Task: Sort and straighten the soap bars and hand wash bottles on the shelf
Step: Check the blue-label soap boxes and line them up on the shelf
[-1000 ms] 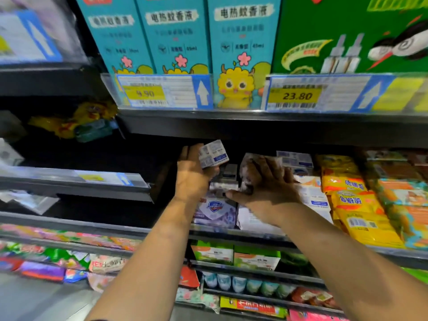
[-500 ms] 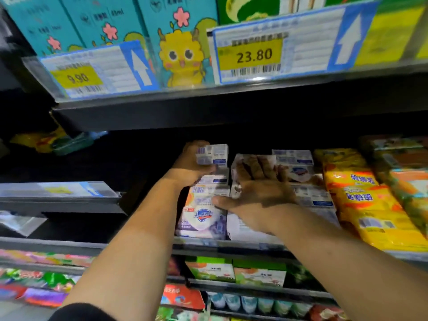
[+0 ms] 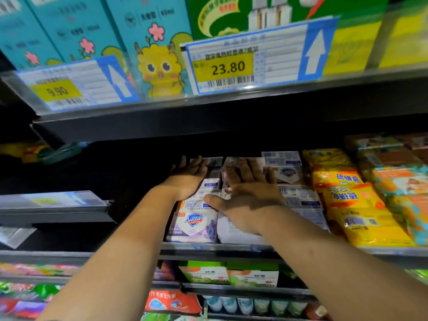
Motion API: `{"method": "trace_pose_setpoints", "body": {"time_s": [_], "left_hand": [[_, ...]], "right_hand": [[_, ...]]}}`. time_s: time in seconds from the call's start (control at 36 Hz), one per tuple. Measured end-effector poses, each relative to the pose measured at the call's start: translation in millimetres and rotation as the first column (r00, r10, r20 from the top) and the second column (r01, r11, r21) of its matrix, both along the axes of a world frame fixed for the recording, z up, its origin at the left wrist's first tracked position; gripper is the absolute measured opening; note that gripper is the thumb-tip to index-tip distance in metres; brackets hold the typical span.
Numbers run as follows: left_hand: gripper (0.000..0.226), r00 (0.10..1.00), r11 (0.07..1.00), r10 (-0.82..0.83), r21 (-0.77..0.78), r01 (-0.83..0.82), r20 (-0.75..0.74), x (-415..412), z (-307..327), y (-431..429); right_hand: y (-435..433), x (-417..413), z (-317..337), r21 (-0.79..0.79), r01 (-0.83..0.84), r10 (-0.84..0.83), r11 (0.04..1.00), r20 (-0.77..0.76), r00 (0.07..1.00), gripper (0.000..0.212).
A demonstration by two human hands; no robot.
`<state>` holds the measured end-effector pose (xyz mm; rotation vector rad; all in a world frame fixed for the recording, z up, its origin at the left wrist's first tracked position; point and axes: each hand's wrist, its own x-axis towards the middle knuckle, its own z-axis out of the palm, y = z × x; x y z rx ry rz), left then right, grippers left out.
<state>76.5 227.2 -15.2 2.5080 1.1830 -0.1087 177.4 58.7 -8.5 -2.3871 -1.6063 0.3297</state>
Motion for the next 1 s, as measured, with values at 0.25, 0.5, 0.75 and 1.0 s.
{"method": "trace_pose_setpoints", "body": {"time_s": [0.25,0.5,0.75,1.0], "left_hand": [[0.035,0.954,0.982,0.144,-0.157,-0.105,0.264,-23,15,-62],[0.043,0.808,0.959,0.253,-0.25,-0.135,0.532,14,47,-103],[0.068,0.978,0.952,-0.194,0.252,0.171,0.071,46,13,-168],[0.077,0.962,0.936,-0.272,0.233,0.264,0.006,40,19,-150]], "right_hand": [[-20,0,21,0.119,0.007,0.003,0.993,-0.078,0.997,0.048],[-60,69,55,0.179,0.109,-0.072,0.978,-0.203,0.977,0.029],[-57,160,54,-0.073,0.132,-0.119,0.989,0.163,0.979,0.061],[-27,167,31,-0.211,0.004,0.03,0.978,0.158,0.987,0.082]]}}
